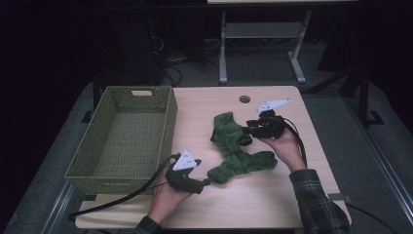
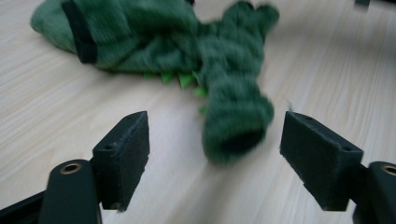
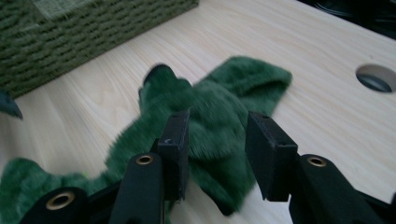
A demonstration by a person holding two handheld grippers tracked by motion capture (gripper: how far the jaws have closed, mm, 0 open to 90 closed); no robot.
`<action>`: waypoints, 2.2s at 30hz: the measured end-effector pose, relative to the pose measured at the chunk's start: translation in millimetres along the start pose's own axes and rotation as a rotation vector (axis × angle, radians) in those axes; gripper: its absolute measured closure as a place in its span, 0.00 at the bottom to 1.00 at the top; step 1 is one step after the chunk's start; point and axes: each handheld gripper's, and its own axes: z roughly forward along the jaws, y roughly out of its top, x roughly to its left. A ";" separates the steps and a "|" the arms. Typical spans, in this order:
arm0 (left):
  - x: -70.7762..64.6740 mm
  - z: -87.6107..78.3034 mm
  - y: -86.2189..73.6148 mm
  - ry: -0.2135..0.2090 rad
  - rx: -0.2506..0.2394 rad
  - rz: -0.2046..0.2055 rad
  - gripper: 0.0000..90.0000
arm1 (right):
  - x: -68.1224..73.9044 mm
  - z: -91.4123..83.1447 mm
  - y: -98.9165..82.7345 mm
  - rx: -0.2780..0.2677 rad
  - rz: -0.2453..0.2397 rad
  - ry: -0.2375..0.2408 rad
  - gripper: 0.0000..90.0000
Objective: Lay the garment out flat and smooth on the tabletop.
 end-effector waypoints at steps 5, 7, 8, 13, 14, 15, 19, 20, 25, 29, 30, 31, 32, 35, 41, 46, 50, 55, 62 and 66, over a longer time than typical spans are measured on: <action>-0.5 15.8 28.8 0.065 -0.027 0.022 0.34 | -5.4 -5.2 -16.1 0.007 0.022 -0.002 0.66; 4.2 22.0 41.8 0.087 -0.020 0.012 0.35 | -6.8 -5.8 -20.3 0.013 0.025 0.002 0.65; 5.9 25.8 48.1 0.102 -0.022 0.009 0.36 | -6.5 -6.6 -23.0 0.010 0.028 -0.004 0.65; 24.2 43.2 70.2 0.144 -0.010 0.008 0.36 | -10.4 -2.1 -36.4 0.046 0.051 0.008 0.64; 28.0 46.7 72.8 0.146 -0.011 0.001 0.37 | -10.7 -0.8 -38.8 0.047 0.051 0.003 0.64; 31.4 49.9 75.1 0.155 -0.001 0.005 0.37 | -11.2 1.3 -40.9 0.052 0.053 0.006 0.64; 42.8 62.5 82.0 0.169 0.006 -0.013 0.36 | -14.0 13.4 -48.0 0.080 0.052 0.015 0.64; 45.7 64.3 82.9 0.170 0.009 -0.011 0.36 | -14.0 16.6 -49.2 0.092 0.060 0.009 0.65; 56.7 71.5 79.9 0.176 0.023 -0.036 0.36 | -16.8 32.1 -53.6 0.121 0.067 0.019 0.65; 58.7 77.1 75.2 0.171 0.042 -0.041 0.34 | -16.6 39.2 -54.0 0.133 0.074 0.016 0.66; 59.6 78.7 73.7 0.171 0.043 -0.041 0.34 | -16.8 40.3 -54.3 0.136 0.070 0.018 0.66; 60.7 80.2 72.2 0.172 0.045 -0.042 0.34 | -16.9 41.0 -54.5 0.139 0.070 0.017 0.66; 61.9 81.5 70.7 0.170 0.051 -0.045 0.34 | -16.9 41.8 -54.9 0.137 0.067 0.016 0.68; 64.7 85.1 67.1 0.156 0.058 -0.061 0.37 | -16.2 41.9 -54.5 0.141 0.066 0.019 0.74; 63.1 86.7 64.7 0.108 0.085 -0.035 0.69 | -15.7 39.7 -53.3 0.129 0.051 0.024 0.90; 55.9 84.0 66.9 0.100 0.097 -0.009 0.95 | -15.0 32.3 -51.5 0.127 0.045 0.016 0.92; 50.8 76.9 73.5 0.118 0.085 0.016 0.96 | -20.5 10.9 -48.5 0.086 0.050 -0.024 0.93; 45.0 70.1 80.2 0.107 0.046 0.022 0.96 | -27.5 -23.5 -39.8 0.061 0.035 -0.074 0.93; 44.4 74.6 76.4 0.102 0.054 0.016 0.97 | -28.2 -56.5 -33.3 0.072 0.003 -0.115 0.93; 47.9 83.0 67.0 0.119 0.111 0.011 0.97 | -31.6 -38.5 -42.5 0.123 0.013 -0.105 0.93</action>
